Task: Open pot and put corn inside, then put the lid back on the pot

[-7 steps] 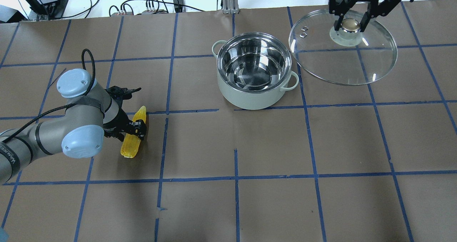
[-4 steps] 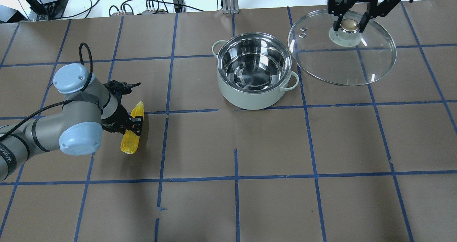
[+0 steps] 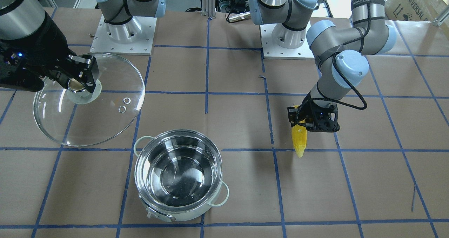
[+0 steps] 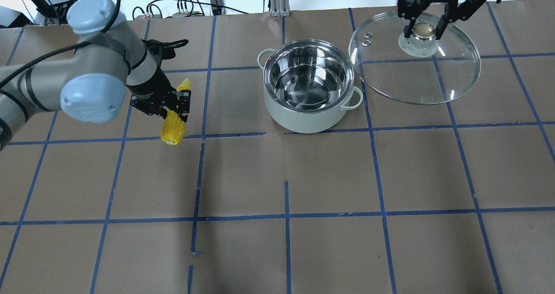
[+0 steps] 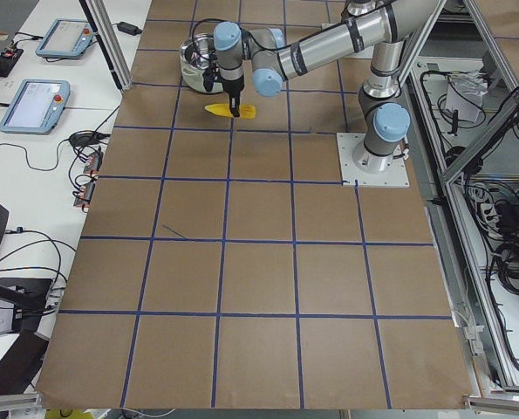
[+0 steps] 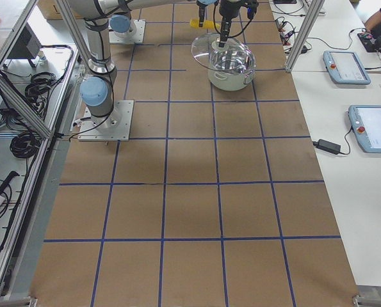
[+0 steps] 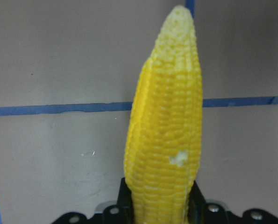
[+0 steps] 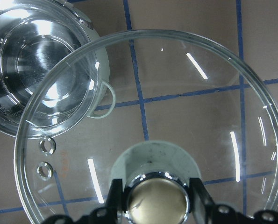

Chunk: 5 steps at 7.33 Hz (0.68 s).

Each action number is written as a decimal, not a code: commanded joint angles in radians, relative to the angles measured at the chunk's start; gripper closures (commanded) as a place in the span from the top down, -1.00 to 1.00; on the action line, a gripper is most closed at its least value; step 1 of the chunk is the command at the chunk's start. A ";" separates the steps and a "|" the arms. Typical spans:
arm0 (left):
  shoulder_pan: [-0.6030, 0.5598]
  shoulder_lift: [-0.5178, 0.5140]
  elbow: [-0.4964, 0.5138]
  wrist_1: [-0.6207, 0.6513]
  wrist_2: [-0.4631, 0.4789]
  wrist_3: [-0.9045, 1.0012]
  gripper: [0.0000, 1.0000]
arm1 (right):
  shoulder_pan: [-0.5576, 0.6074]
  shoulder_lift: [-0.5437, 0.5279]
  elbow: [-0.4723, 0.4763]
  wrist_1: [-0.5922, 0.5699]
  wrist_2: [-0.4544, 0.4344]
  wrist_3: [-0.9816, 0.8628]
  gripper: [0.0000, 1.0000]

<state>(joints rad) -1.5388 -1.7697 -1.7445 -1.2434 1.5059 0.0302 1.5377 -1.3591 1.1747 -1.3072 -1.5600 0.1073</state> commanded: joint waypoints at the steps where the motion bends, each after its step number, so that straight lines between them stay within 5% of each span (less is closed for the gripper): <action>1: -0.117 -0.065 0.185 -0.065 -0.064 -0.233 -0.94 | -0.001 0.000 -0.001 -0.001 0.000 0.000 -0.22; 5: -0.297 -0.244 0.429 -0.059 -0.070 -0.799 -0.94 | 0.001 0.000 0.000 0.000 0.000 0.000 -0.21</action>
<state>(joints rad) -1.7801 -1.9467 -1.4018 -1.3052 1.4375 -0.5947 1.5384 -1.3591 1.1750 -1.3070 -1.5601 0.1074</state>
